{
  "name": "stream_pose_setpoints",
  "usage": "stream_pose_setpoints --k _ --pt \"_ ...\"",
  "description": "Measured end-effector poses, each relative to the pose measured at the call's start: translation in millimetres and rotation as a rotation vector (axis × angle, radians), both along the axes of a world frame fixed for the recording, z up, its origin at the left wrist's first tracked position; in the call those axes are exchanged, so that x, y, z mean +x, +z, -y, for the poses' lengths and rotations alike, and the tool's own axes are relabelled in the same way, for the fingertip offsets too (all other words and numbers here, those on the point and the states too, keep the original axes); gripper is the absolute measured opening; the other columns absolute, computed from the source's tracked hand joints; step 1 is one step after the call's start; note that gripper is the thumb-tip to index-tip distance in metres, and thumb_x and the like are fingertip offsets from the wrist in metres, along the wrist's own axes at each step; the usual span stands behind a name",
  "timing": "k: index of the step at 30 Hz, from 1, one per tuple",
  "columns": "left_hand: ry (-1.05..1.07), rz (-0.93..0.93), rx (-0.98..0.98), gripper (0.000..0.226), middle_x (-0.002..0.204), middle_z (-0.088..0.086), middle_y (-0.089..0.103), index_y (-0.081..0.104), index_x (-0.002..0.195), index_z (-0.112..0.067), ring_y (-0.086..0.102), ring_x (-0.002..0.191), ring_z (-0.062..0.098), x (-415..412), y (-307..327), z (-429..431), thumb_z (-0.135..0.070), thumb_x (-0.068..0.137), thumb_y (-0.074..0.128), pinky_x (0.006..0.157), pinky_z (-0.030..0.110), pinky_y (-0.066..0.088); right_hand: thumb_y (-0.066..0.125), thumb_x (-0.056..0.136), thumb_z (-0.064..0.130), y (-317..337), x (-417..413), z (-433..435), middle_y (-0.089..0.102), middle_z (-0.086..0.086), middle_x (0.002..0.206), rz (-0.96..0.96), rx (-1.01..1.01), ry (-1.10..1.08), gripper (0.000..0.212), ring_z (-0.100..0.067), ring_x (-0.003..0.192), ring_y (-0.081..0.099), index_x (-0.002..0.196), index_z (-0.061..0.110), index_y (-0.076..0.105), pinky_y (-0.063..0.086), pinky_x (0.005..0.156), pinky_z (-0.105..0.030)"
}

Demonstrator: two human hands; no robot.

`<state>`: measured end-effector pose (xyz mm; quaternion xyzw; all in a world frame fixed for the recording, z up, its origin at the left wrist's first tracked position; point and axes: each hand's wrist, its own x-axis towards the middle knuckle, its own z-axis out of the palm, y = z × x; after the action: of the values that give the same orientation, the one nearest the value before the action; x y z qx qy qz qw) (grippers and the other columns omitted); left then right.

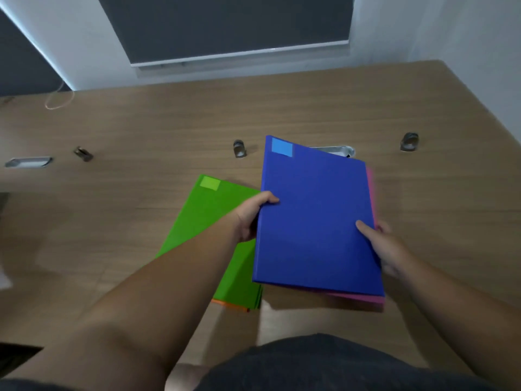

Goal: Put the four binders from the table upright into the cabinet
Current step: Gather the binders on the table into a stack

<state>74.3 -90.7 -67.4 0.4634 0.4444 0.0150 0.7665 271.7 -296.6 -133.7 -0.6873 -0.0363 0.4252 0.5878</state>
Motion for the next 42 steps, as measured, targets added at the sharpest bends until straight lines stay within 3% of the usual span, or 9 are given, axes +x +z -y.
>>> stream_pose_setpoints --k 7,13,17,19,23,27,30,34,42 --pt "0.048 -0.09 0.111 0.022 0.077 0.004 0.077 0.069 0.094 -0.016 0.072 0.063 0.019 -80.9 11.6 -61.4 -0.033 0.087 0.058 0.066 0.029 0.058 0.056 0.095 0.022 5.5 -96.4 -74.7 0.064 -0.013 0.12 -0.015 -0.004 -0.011 0.032 -0.032 0.101 0.064 0.123 0.007 0.055 0.053 0.081 -0.044" --pt "0.081 -0.117 0.114 0.025 0.076 0.005 0.077 0.068 0.099 -0.014 0.072 0.06 0.019 -142.3 -5.7 -98.6 -0.035 0.091 0.057 0.058 0.027 0.058 0.056 0.094 0.023 -4.1 -170.5 -114.6 0.065 -0.01 0.117 -0.169 -0.073 0.038 0.033 -0.028 0.095 0.065 0.125 0.01 0.055 0.052 0.067 -0.036" --pt "-0.008 -0.216 0.45 0.061 0.149 0.012 0.049 0.054 0.137 -0.014 0.057 0.125 0.029 -161.3 -22.5 -120.9 -0.042 0.084 0.066 0.101 0.047 0.051 0.055 0.094 0.026 -14.6 -203.1 -126.0 0.063 -0.009 0.121 -0.161 -0.126 0.027 0.038 -0.026 0.094 0.064 0.129 0.011 0.053 0.048 0.063 -0.031" --pt "-0.073 -0.222 0.464 0.074 0.159 0.006 0.032 0.041 0.147 -0.019 0.044 0.138 0.029 -166.8 -25.1 -125.3 -0.049 0.085 0.067 0.105 0.05 0.046 0.053 0.094 0.025 -15.4 -210.4 -127.9 0.062 -0.012 0.124 -0.145 -0.139 -0.022 0.039 -0.028 0.097 0.063 0.13 0.011 0.051 0.048 0.065 -0.032" --pt "-0.047 -0.06 0.036 0.065 0.109 0.005 0.077 0.059 0.131 -0.024 0.077 0.085 0.021 -181.1 -23.8 -128.6 -0.069 0.084 0.056 0.058 0.032 0.061 0.048 0.095 0.023 -8.1 -215.1 -128.0 0.064 -0.008 0.113 -0.17 -0.147 -0.077 0.032 -0.016 0.078 0.062 0.123 0.008 0.053 0.043 0.057 -0.03" --pt "-0.002 -0.075 -0.108 0.085 0.091 0.009 0.08 0.084 0.083 -0.022 0.077 0.081 0.025 -192.3 -31.4 -137.9 -0.088 0.077 0.03 0.057 0.034 0.061 0.042 0.097 0.026 -4.2 -219.1 -129.4 0.056 -0.008 0.132 -0.242 -0.148 -0.129 0.036 -0.023 0.105 0.059 0.129 0.011 0.051 0.046 0.084 -0.039" --pt "0.01 -0.08 -0.162 0.091 0.094 0.013 0.079 0.083 0.086 -0.017 0.077 0.083 0.029 -197.1 -39.2 -145.7 -0.092 0.07 0.035 0.063 0.038 0.061 0.044 0.096 0.029 -4.1 -223.1 -131.3 0.058 -0.009 0.128 -0.241 -0.174 -0.144 0.031 -0.019 0.09 0.056 0.122 0.013 0.053 0.043 0.065 -0.033" --pt "-0.009 -0.163 -0.146 0.093 0.092 0.013 0.078 0.077 0.105 -0.015 0.076 0.079 0.029 -199.2 -43.3 -146.8 -0.091 0.072 0.035 0.065 0.037 0.06 0.053 0.093 0.031 -6.1 -230.4 -132.1 0.064 -0.002 0.084 -0.244 -0.212 -0.076 0.025 -0.016 0.071 0.058 0.106 0.01 0.06 0.043 0.055 -0.029" --pt "0.003 -0.085 -0.243 0.078 0.075 0.009 0.077 0.077 0.089 -0.016 0.074 0.061 0.026 -202.7 -47.6 -145.5 -0.083 0.08 0.037 0.052 0.033 0.058 0.063 0.08 0.018 -31.4 -243.3 -134.0 0.07 -0.017 0.107 -0.078 -0.133 -0.214 0.03 -0.034 0.093 0.068 0.109 0.009 0.064 0.055 0.074 -0.038"
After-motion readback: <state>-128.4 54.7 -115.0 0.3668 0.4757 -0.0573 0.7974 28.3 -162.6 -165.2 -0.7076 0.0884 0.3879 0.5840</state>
